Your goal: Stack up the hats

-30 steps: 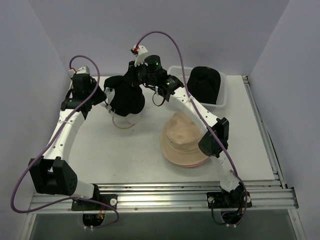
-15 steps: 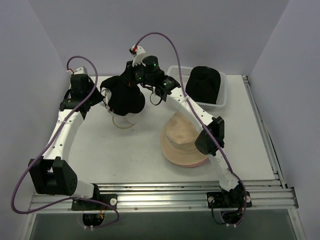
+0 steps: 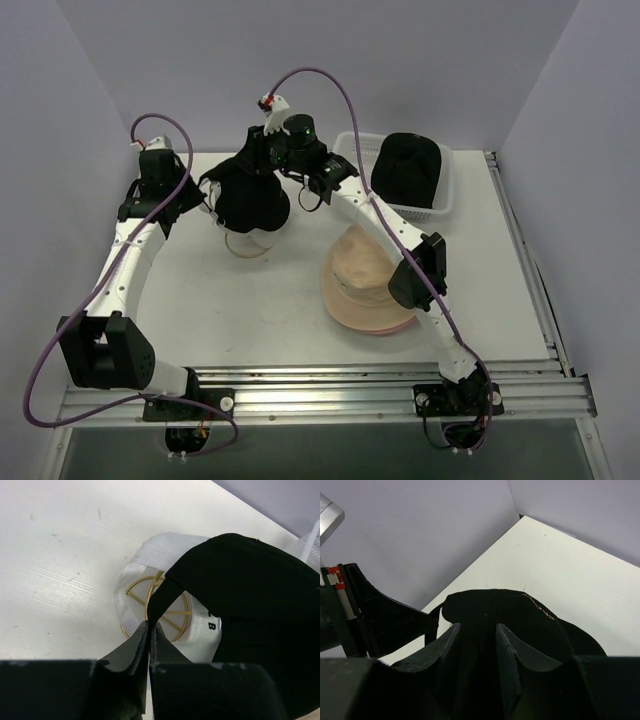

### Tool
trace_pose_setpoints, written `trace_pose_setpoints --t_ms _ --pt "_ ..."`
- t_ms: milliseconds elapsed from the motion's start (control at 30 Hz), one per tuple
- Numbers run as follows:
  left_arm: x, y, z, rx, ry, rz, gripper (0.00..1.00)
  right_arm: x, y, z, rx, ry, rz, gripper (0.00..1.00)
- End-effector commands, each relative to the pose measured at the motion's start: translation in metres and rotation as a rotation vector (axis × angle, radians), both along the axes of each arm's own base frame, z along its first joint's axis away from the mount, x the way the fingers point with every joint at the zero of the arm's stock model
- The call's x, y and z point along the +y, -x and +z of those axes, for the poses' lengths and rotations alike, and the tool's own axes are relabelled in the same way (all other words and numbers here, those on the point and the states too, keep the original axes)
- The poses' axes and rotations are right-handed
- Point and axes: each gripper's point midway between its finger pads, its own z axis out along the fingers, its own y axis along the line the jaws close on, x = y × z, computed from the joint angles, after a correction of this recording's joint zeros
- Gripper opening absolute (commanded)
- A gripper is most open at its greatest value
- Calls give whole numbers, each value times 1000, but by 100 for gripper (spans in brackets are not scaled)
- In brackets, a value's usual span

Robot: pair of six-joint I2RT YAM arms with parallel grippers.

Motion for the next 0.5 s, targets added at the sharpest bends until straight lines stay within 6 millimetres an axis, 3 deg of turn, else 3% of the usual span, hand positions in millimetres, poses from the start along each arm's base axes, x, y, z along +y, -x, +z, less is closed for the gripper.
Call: trace_pose_setpoints --t_ms 0,133,200,467 --pt "3 -7 -3 -8 12 12 7 -6 -5 23 -54 -44 -7 30" --pt "-1 -12 -9 -6 31 -1 8 -16 -7 25 -63 -26 -28 33" --pt "-1 -12 -12 -4 37 -2 14 -22 -9 31 -82 -17 -52 34" --pt "0 -14 -10 -23 30 6 20 -40 -13 21 -71 38 -130 36"
